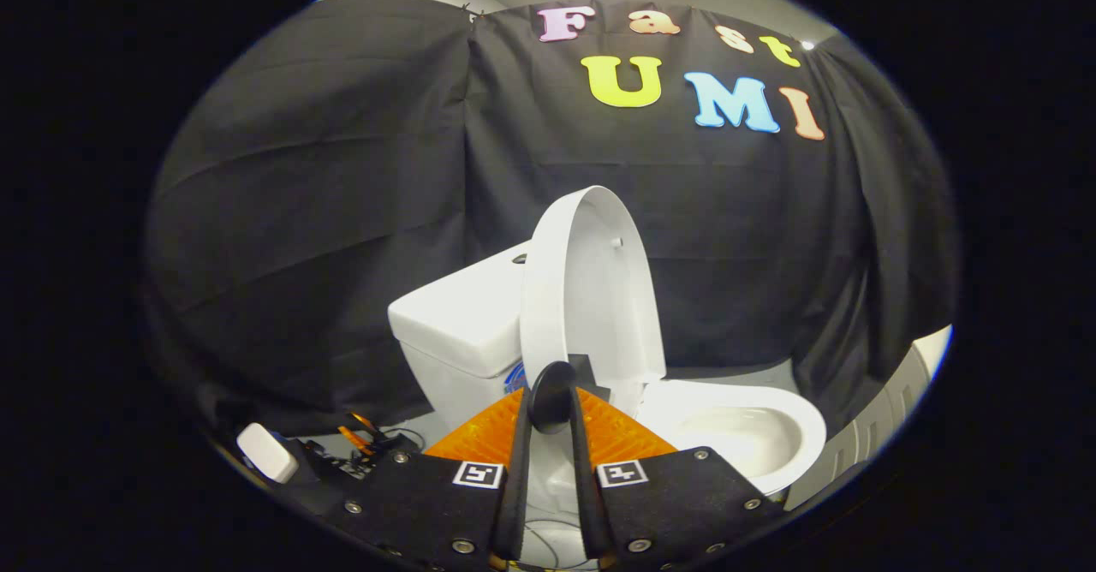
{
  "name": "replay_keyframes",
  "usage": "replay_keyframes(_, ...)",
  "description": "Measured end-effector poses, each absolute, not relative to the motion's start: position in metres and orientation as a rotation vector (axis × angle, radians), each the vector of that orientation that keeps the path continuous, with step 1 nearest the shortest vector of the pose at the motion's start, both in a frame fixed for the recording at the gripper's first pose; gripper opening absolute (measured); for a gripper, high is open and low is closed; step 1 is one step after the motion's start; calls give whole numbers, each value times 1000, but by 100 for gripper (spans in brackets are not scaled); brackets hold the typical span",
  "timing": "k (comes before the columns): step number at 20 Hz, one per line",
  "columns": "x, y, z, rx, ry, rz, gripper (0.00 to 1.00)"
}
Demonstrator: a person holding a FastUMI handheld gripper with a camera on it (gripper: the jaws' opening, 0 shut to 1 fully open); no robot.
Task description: Open the toilet lid.
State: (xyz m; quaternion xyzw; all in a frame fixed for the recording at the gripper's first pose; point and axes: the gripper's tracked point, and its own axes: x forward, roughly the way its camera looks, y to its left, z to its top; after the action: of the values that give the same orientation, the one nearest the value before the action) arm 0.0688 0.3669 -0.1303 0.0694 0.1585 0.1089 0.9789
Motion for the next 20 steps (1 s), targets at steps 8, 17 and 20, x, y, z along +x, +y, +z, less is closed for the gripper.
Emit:
replay_keyframes(8, 30, 306, -64, 363, 202, 203, 96)
replay_keyframes(17, 16, 147, 16, 150, 8, 163, 96)
replay_keyframes(20, 14, 90, 48, 91, -64, 123, 95)
